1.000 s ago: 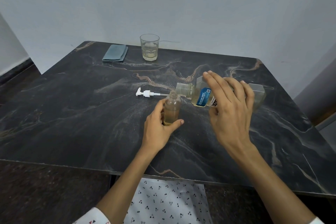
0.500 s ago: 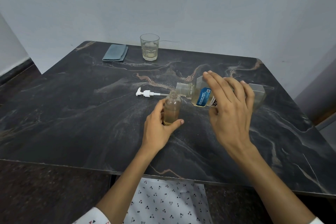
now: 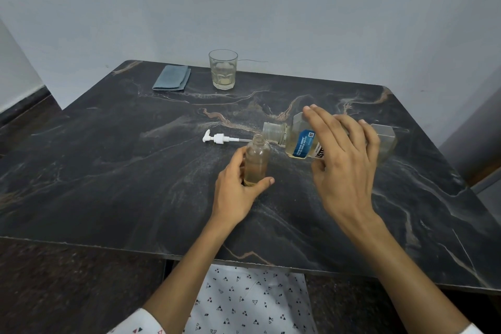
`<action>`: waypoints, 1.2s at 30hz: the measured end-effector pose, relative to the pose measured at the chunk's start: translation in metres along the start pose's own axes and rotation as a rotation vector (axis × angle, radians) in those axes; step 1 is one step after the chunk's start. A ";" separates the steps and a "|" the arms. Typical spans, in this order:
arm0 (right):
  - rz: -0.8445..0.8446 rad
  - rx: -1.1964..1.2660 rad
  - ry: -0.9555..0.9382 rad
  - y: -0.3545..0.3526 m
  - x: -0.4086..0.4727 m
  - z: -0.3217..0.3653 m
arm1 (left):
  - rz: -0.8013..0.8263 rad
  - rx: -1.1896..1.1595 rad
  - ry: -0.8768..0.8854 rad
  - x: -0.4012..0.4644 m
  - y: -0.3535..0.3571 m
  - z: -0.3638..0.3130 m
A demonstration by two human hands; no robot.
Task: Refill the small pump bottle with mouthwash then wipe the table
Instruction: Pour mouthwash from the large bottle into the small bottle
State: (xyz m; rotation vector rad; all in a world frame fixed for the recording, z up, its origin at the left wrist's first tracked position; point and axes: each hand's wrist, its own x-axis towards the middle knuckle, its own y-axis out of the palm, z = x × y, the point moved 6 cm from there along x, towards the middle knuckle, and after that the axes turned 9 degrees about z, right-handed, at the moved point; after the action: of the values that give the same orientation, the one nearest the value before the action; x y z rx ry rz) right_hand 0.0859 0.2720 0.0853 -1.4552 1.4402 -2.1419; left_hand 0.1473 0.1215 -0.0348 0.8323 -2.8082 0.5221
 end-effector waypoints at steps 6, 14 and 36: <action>0.001 0.001 0.002 0.000 0.000 0.000 | -0.004 -0.014 -0.006 0.000 0.001 0.001; 0.007 -0.001 0.006 0.000 0.000 0.000 | -0.012 -0.012 0.002 0.000 0.000 0.001; -0.004 -0.014 -0.008 0.000 0.001 -0.001 | -0.009 -0.017 -0.003 0.000 0.000 0.001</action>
State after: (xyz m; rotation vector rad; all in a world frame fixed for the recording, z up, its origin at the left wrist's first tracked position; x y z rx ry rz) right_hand 0.0845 0.2718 0.0855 -1.4710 1.4536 -2.1297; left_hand 0.1476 0.1214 -0.0353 0.8430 -2.8061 0.4946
